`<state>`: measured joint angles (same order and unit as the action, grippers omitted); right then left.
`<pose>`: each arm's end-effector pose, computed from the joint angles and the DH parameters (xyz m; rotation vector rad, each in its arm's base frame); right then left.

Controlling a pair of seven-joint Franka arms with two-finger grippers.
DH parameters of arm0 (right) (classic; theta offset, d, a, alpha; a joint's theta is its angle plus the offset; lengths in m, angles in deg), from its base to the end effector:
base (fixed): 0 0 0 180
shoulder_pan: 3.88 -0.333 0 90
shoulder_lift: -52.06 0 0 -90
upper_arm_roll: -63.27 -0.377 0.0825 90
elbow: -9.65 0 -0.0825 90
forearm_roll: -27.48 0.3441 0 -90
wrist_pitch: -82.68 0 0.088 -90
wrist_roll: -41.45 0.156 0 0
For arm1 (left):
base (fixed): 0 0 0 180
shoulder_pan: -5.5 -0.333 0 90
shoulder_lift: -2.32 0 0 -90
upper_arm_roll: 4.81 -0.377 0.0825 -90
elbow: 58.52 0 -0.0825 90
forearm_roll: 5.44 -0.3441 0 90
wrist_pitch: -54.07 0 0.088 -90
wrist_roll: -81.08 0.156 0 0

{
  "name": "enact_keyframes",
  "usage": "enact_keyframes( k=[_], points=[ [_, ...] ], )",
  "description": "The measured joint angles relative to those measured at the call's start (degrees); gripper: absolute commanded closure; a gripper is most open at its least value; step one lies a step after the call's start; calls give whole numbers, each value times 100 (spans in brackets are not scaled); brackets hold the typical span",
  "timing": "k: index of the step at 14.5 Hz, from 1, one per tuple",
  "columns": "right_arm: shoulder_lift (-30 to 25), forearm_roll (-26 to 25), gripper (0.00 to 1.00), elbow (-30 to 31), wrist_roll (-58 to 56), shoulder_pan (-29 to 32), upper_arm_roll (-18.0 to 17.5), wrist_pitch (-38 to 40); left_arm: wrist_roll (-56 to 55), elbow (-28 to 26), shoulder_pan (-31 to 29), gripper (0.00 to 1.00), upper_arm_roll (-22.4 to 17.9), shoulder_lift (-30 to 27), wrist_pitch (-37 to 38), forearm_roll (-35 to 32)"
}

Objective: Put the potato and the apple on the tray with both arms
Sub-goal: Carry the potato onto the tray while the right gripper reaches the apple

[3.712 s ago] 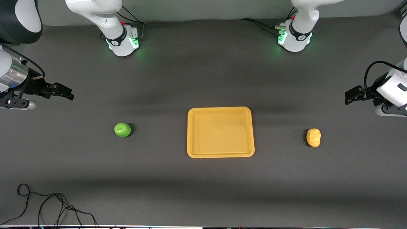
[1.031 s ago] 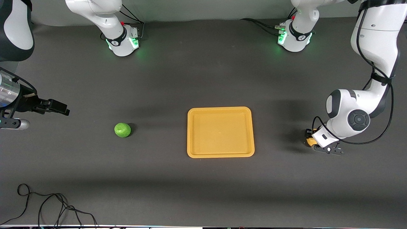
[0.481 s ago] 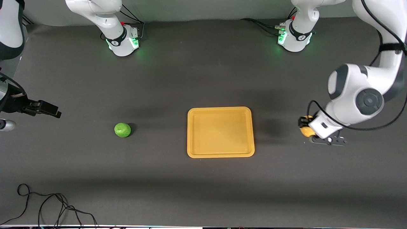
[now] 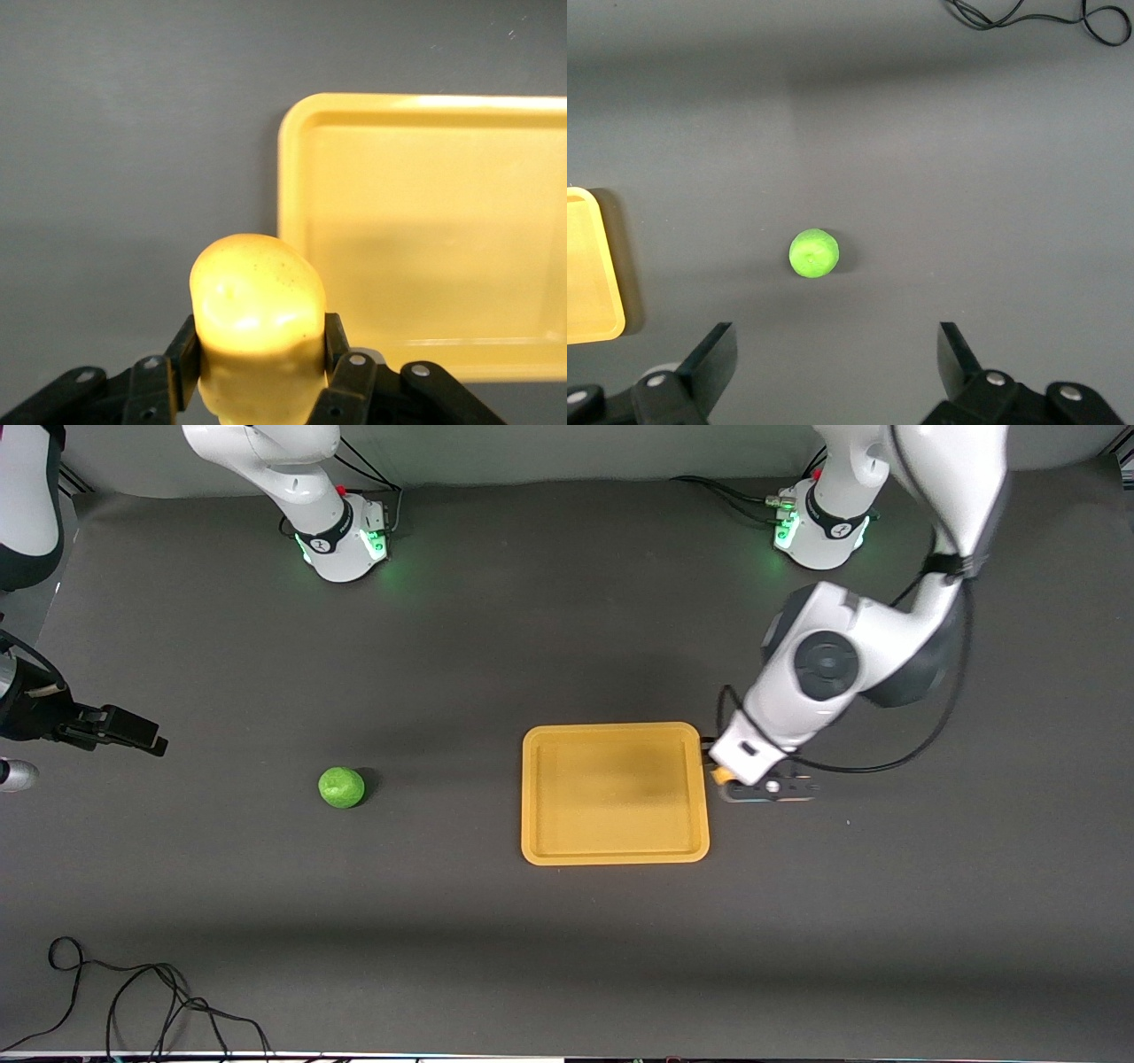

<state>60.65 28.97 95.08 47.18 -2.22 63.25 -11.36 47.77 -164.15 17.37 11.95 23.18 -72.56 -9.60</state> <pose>0.5749 -0.0126 0.5957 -3.1090 0.2031 0.0009 0.5582 -0.2814 0.3701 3.0926 0.0896 -0.0096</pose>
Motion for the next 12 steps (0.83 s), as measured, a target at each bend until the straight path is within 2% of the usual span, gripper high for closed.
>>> enact_keyframes(
  k=[2, 5, 8, 9, 10, 12],
  points=[
    [96, 154, 0, 19, 10, -15, -22, 59, -518, 111, 200, 62, 1, 359, -235, -297],
    [561, 329, 0, 65, 53, -279, -39, -178, -975, 393, 483, 57, 0, 919, -260, -706],
    [1118, 333, 0, 187, 824, -632, -44, -669, -1055, 567, 602, 53, -4, 1344, -325, -889],
    [1253, 332, 0, 203, 1200, -744, -45, -772, -1055, 592, 609, 35, -5, 1429, -370, -925],
    [1338, 330, 0, 205, 1409, -820, -45, -847, -1055, 606, 609, 0, -7, 1476, -386, -980],
    [1414, 329, 0, 254, 1402, -877, -47, -1044, -1056, 644, 610, 0, -11, 1512, -386, -1048]
  ],
)
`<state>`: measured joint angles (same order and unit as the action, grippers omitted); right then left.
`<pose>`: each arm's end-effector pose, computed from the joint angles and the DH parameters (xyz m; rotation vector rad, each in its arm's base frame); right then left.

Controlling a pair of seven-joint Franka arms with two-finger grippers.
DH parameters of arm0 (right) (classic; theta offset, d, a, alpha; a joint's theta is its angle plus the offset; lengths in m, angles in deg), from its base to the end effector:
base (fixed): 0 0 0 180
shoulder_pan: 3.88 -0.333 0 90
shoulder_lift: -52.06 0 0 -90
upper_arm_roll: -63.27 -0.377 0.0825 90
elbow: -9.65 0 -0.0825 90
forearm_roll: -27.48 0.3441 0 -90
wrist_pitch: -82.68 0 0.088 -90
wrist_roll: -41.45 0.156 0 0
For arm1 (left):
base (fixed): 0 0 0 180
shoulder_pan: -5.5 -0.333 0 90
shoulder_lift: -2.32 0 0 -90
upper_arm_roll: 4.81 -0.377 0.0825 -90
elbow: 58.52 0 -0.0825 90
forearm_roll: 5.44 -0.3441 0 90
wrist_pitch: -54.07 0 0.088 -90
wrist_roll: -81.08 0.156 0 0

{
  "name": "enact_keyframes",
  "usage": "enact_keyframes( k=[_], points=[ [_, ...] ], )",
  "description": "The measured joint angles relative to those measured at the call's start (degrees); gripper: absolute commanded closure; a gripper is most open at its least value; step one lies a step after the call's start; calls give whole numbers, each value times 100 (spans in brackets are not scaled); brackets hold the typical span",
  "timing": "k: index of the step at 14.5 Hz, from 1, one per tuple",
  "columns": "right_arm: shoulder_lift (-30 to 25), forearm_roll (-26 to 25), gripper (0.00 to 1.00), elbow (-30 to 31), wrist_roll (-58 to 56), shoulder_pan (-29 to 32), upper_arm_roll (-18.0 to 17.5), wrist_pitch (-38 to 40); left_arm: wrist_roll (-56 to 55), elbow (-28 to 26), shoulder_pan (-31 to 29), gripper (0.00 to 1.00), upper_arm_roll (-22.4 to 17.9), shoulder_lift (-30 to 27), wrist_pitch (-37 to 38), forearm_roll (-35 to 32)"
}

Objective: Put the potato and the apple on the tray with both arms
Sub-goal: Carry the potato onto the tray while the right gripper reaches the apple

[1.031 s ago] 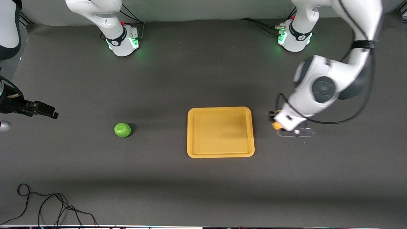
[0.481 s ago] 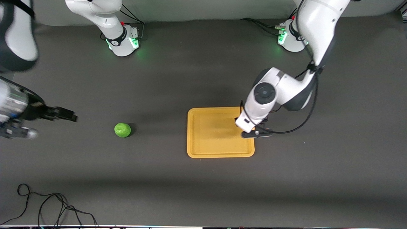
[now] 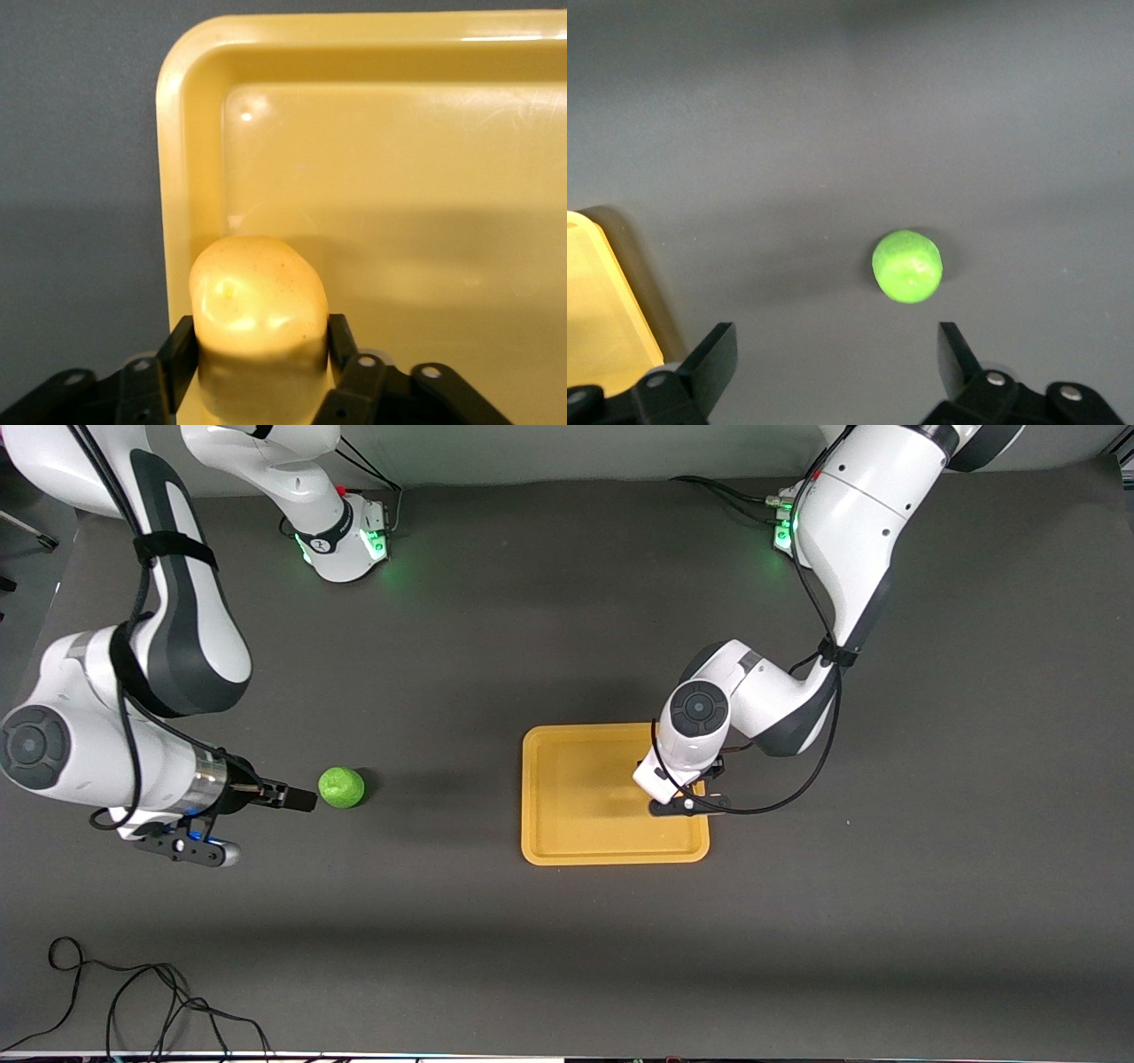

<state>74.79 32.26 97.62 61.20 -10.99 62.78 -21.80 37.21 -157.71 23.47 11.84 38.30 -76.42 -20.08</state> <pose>0.6366 0.0950 0.4402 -3.0589 0.3654 0.1929 0.5699 -0.3475 0.2544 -3.0963 -0.0595 0.0373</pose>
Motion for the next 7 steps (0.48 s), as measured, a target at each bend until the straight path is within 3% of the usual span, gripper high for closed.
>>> enact_keyframes(
  k=[4, 7],
  points=[
    [25, -4, 1, 1095, -598, -89, 42, -1271, -8, 71, 28, 0, -3, -12, 61, -113],
    [14, -4, 2, 2008, -1008, -84, 233, -2130, 65, 218, -109, 0, -68, -359, 629, -162]
  ],
)
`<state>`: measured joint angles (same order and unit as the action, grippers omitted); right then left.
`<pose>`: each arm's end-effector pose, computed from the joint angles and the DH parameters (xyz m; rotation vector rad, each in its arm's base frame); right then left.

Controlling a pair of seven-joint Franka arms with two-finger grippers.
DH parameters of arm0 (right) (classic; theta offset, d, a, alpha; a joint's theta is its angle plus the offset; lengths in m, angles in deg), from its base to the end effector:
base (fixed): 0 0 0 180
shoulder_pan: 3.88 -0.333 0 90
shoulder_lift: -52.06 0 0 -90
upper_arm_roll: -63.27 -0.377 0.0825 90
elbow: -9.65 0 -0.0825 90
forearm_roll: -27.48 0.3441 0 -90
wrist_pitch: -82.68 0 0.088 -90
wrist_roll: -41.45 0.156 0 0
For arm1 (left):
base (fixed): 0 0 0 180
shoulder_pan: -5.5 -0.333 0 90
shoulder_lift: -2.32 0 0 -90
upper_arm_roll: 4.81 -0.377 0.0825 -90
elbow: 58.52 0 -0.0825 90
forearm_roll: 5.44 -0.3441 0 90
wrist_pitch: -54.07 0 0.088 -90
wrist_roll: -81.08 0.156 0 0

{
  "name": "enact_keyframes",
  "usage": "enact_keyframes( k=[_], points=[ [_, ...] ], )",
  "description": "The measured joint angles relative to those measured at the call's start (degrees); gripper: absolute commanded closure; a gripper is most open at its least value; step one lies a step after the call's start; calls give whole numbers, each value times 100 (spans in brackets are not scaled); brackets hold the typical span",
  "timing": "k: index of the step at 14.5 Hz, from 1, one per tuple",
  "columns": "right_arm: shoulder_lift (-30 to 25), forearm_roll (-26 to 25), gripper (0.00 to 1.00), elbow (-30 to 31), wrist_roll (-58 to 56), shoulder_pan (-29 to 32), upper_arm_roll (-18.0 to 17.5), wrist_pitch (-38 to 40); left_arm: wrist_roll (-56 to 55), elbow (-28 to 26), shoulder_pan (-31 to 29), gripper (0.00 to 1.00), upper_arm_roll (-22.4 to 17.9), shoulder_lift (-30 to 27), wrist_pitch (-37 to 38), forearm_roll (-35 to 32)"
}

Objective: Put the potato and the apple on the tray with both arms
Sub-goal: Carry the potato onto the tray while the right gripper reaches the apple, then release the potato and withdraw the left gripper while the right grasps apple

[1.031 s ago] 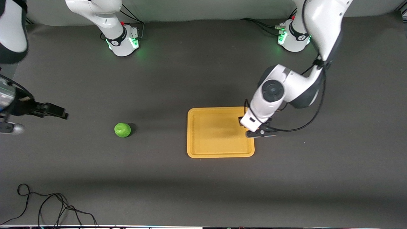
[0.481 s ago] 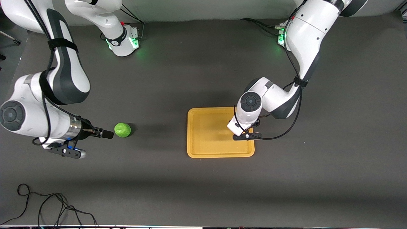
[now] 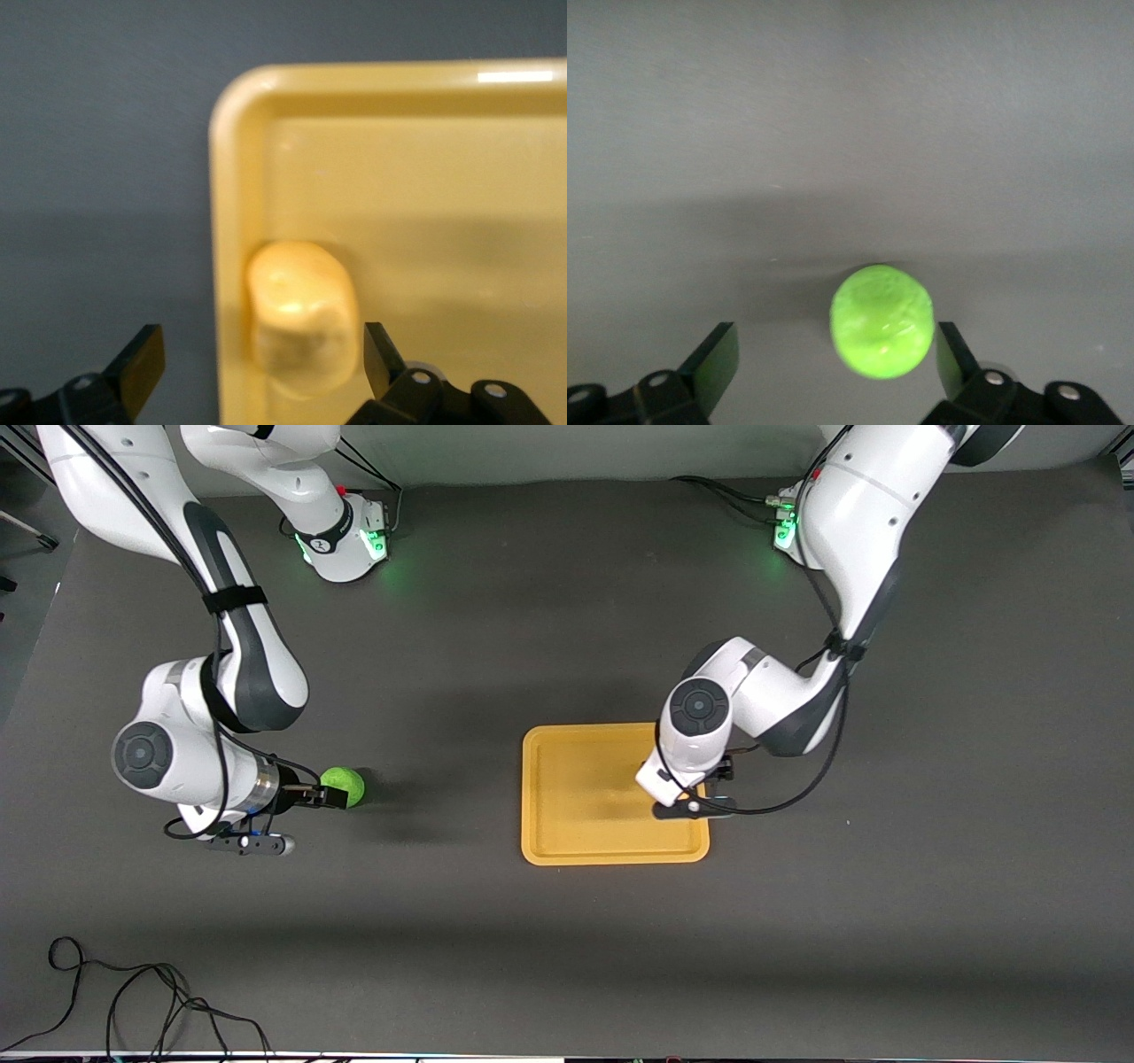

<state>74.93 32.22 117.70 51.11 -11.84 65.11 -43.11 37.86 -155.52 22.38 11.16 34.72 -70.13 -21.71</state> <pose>0.6061 0.0726 0.3222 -3.0937 0.1722 0.1479 0.5831 -0.3225 0.3004 -3.0398 -0.0757 -0.0013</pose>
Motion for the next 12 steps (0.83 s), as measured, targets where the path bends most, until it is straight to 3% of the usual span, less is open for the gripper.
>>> enact_keyframes(
  k=[4, 6, 9, 10, 12],
  points=[
    [9, -2, 2, 290, -78, -75, 10, -261, 1312, 51, -842, 0, -23, -991, 727, 388],
    [65, -6, 9, 368, -79, -105, 8, -388, 2322, 66, -1407, 0, -39, -1442, 1135, 741],
    [368, -22, 9, 439, -76, -104, 33, -622, 3437, 80, -2122, 0, -67, -2050, 1671, 976],
    [490, -91, 16, 445, -76, -104, 54, -725, 3660, 82, -2302, 0, -72, -2215, 1725, 995],
    [685, -271, 55, 445, -74, -103, 98, -867, 3900, 200, -2606, 0, -82, -2412, 1733, 1013]
  ],
)
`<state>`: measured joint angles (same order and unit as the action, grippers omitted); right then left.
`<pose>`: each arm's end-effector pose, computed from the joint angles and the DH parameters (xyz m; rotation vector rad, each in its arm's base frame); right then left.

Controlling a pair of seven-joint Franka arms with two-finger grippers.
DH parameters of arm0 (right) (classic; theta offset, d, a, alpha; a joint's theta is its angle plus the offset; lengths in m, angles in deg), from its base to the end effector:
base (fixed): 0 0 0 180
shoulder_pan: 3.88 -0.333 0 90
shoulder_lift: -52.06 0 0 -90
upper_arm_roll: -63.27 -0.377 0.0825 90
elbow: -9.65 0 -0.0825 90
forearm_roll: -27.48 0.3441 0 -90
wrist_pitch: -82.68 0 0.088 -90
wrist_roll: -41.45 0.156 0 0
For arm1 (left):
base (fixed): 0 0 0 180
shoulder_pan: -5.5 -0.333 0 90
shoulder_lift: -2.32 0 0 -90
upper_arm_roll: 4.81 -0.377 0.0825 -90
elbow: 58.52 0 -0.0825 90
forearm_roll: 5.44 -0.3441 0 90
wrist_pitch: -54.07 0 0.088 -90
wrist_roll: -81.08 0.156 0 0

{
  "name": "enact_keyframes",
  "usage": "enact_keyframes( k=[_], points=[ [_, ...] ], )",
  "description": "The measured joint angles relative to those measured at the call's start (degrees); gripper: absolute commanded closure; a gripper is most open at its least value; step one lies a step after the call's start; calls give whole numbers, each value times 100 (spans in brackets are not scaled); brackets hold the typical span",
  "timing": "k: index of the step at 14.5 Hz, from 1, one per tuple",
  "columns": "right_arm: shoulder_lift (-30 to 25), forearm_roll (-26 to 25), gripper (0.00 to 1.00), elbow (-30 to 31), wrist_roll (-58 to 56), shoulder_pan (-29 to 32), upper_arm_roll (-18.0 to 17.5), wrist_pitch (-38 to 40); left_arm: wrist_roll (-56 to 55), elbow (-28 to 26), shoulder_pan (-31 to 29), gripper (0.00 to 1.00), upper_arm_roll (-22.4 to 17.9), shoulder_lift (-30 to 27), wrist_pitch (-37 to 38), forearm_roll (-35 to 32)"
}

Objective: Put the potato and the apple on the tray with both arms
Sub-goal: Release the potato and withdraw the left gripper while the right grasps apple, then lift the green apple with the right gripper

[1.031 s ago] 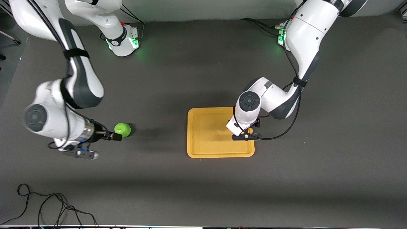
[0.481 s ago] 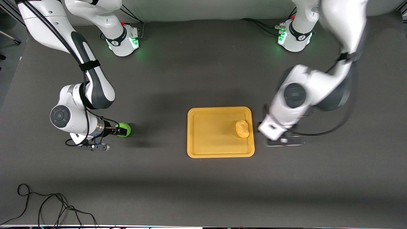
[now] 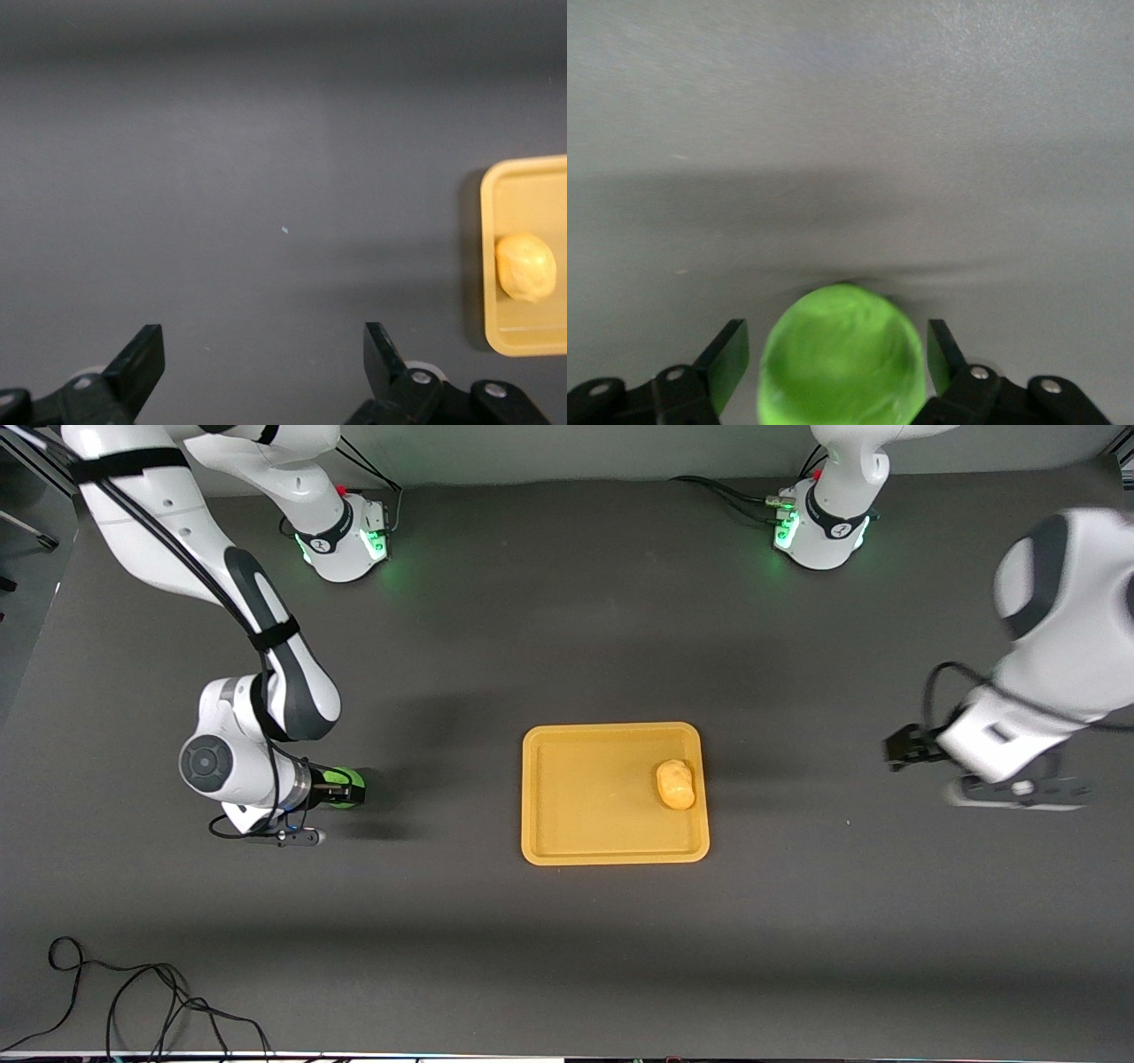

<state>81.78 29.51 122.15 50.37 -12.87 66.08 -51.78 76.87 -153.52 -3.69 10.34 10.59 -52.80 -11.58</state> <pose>0.5969 0.0678 0.2319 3.1140 -0.1083 -0.2079 0.5856 -0.0381 0.5483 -3.0786 0.0835 -0.1136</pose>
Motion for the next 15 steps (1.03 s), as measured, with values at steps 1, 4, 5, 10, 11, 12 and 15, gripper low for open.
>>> enact_keyframes(
  k=[1, 4, 5, 10, 11, 12, 15],
  points=[
    [43, -26, 64, -3, 0, 0, 9, -44, 69, 174, -102, 0, -6, -12, 84, -1],
    [-19, -50, 69, -123, 7, -1, 10, 76, 289, 598, -393, 0, -10, -3, 504, 7],
    [-104, -50, 69, -269, 20, -2, 9, 373, 325, 645, -493, 0, -11, 1, 554, 16],
    [-400, 95, 69, -1748, 945, -342, -225, 1909, 351, 687, -645, 0, 24, 12, 946, 62],
    [-363, 153, 68, -2004, 1270, -555, -244, 1970, 350, 702, -643, 0, 48, -2, 1017, 115],
    [-271, 183, 64, -2236, 1565, -786, -253, 1991, 350, 705, -643, 0, 58, -35, 1086, 202],
    [164, 182, 28, -2544, 1809, -1135, -228, 2000, 350, 618, -644, 0, 59, -254, 1204, 320]
  ],
)
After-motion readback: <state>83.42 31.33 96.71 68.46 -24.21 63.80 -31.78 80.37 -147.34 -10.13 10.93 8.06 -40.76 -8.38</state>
